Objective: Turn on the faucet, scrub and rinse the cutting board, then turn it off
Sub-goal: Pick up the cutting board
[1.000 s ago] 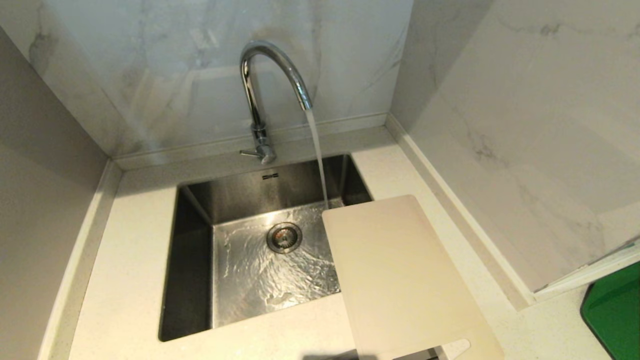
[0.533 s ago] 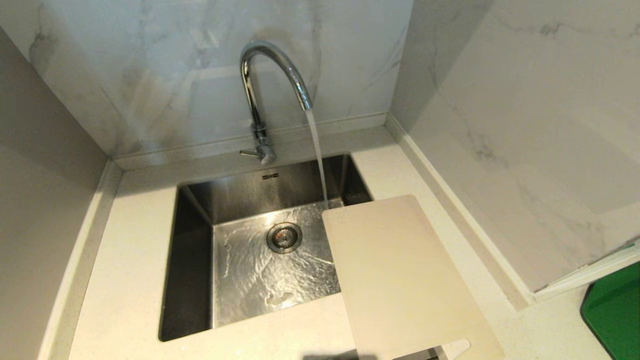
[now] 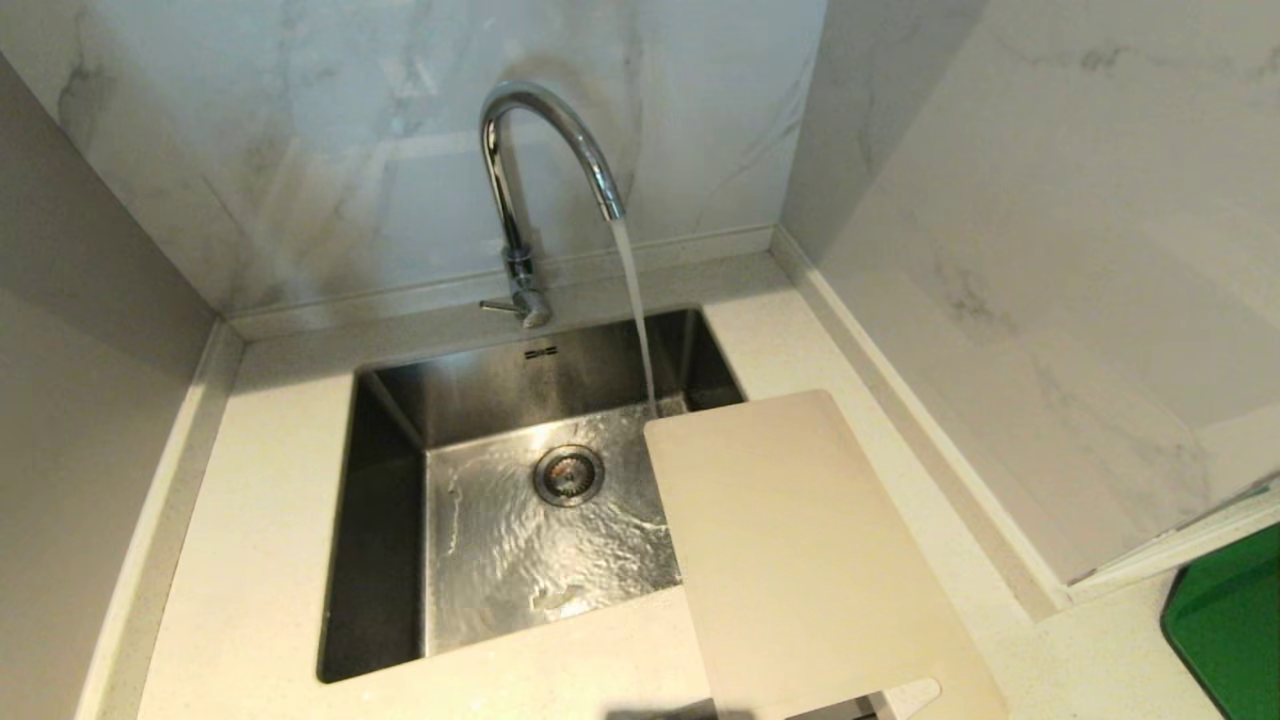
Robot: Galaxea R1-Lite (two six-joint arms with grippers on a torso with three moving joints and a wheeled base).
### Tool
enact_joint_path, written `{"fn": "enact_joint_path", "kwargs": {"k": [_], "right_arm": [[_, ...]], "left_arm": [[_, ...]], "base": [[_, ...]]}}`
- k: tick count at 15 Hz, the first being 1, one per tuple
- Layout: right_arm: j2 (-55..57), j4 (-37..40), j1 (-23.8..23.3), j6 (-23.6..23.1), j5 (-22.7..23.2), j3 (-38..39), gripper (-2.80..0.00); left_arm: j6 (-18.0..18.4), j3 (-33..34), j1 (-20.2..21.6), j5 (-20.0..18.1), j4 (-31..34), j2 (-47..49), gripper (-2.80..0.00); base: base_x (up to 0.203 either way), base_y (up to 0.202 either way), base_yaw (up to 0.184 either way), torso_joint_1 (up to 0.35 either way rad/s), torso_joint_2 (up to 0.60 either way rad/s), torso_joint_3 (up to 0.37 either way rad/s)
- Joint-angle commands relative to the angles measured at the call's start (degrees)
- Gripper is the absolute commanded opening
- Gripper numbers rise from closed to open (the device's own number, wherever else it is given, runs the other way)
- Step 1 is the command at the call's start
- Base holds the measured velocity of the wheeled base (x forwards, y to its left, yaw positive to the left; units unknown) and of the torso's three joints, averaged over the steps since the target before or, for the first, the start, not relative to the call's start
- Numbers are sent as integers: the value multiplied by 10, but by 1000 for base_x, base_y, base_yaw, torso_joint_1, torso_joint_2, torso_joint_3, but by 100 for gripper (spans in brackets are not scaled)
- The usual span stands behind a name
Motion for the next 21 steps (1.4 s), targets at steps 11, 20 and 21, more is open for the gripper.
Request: {"fn": "enact_joint_path", "kwargs": {"k": [11,20,21], "right_arm": [[0,1,0,4,0,0,-280],[41,51,1,-21,26,-142,-280],[74,73,1,-23,31,-200,-280]], "left_arm": [[-6,2,0,0,1,1,-280],[-7,2,-1,0,1,1,-280],[-7,2,0,0,1,1,-280]], "base": [[0,0,0,0,0,0],[0,0,0,0,0,0],[0,0,0,0,0,0]]}}
